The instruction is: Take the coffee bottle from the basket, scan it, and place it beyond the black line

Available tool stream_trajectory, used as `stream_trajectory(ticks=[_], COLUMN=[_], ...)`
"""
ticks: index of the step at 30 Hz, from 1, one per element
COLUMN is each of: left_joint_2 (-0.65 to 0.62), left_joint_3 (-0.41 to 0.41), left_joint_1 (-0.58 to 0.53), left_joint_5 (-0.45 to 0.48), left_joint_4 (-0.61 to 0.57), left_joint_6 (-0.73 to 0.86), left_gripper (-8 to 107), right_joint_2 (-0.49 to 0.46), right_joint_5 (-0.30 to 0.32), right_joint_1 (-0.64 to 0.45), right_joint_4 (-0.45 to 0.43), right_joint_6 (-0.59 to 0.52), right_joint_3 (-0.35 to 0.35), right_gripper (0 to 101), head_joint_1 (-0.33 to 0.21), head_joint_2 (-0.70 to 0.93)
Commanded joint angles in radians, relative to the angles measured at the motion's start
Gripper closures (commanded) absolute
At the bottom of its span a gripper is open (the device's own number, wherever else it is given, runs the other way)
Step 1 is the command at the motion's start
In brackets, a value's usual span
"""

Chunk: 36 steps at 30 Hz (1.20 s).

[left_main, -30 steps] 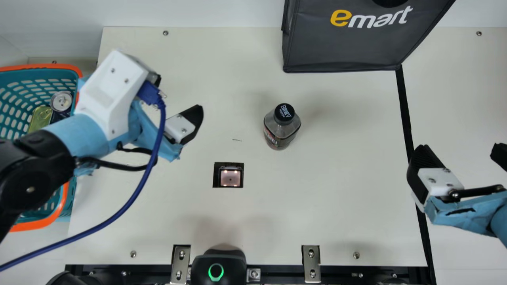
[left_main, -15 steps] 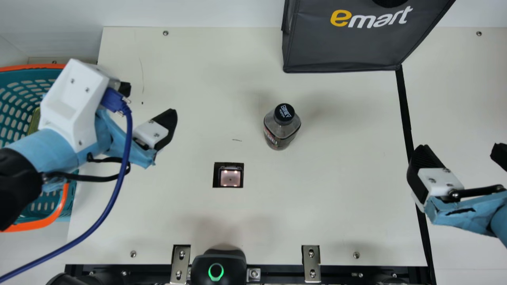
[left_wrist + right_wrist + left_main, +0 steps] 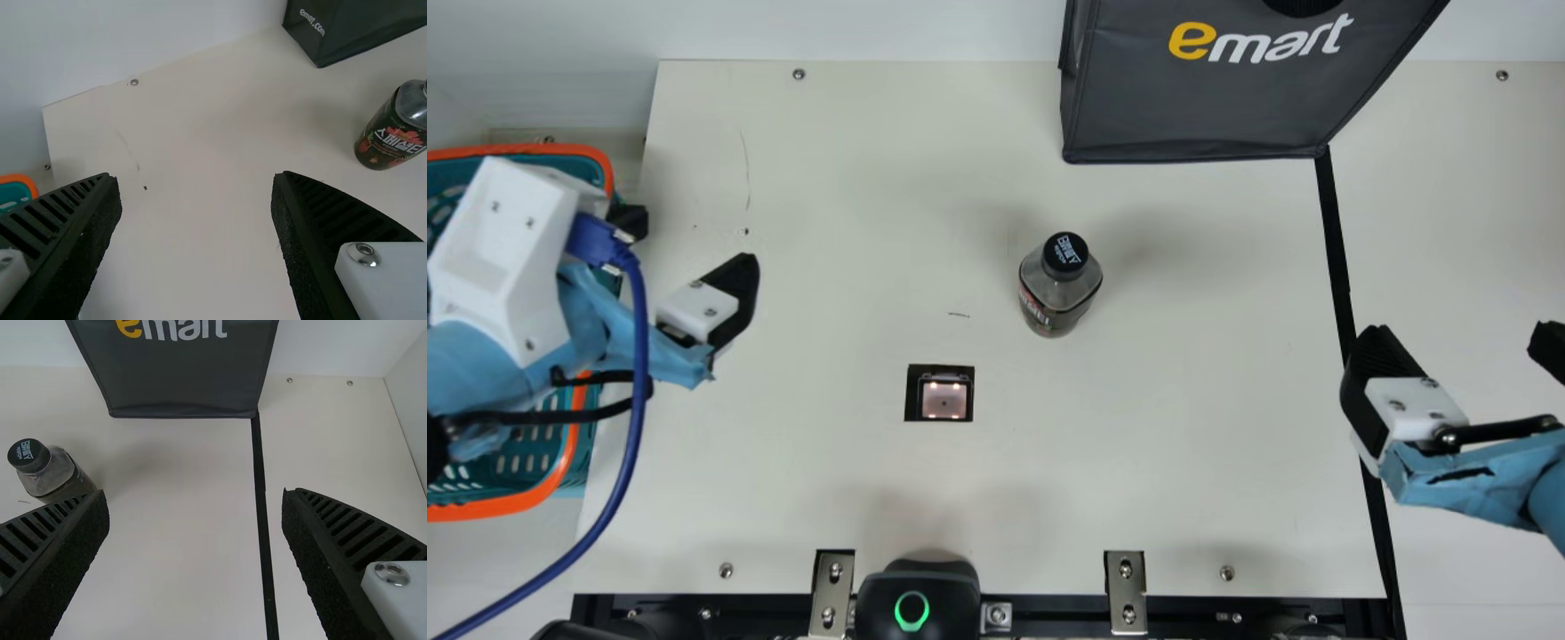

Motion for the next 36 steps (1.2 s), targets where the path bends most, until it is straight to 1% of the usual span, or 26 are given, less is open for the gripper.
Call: stream_trajectory(ticks=[1, 13, 25, 36], left_joint_2=[-0.009, -0.064, -0.136, -0.179], left_joint_3=[0.003, 0.020, 0.074, 0.094], left_joint_1=[0.025, 0.112, 0.158, 0.206], left_joint_5=[0.004, 0.012, 0.019, 0.068], left_joint_4=[-0.001, 0.039, 0.105, 0.162], left_joint_6=[-0.001, -0.024, -0.091, -0.131], left_gripper=[9, 9, 9, 9], right_joint_2=[0.000, 0.000, 0.000, 0.000], right_joint_5=[0.000, 0.000, 0.000, 0.000], right_joint_1=[0.000, 0.000, 0.000, 0.000], right_joint_4=[0.000, 0.000, 0.000, 0.000], right_joint_6=[0.000, 0.000, 0.000, 0.000], right_joint_3=[0.000, 0.000, 0.000, 0.000], right_gripper=[10, 10, 10, 10], head_joint_1=[-0.027, -0.027, -0.027, -0.027], head_joint_2=[0.002, 0.002, 0.002, 0.002])
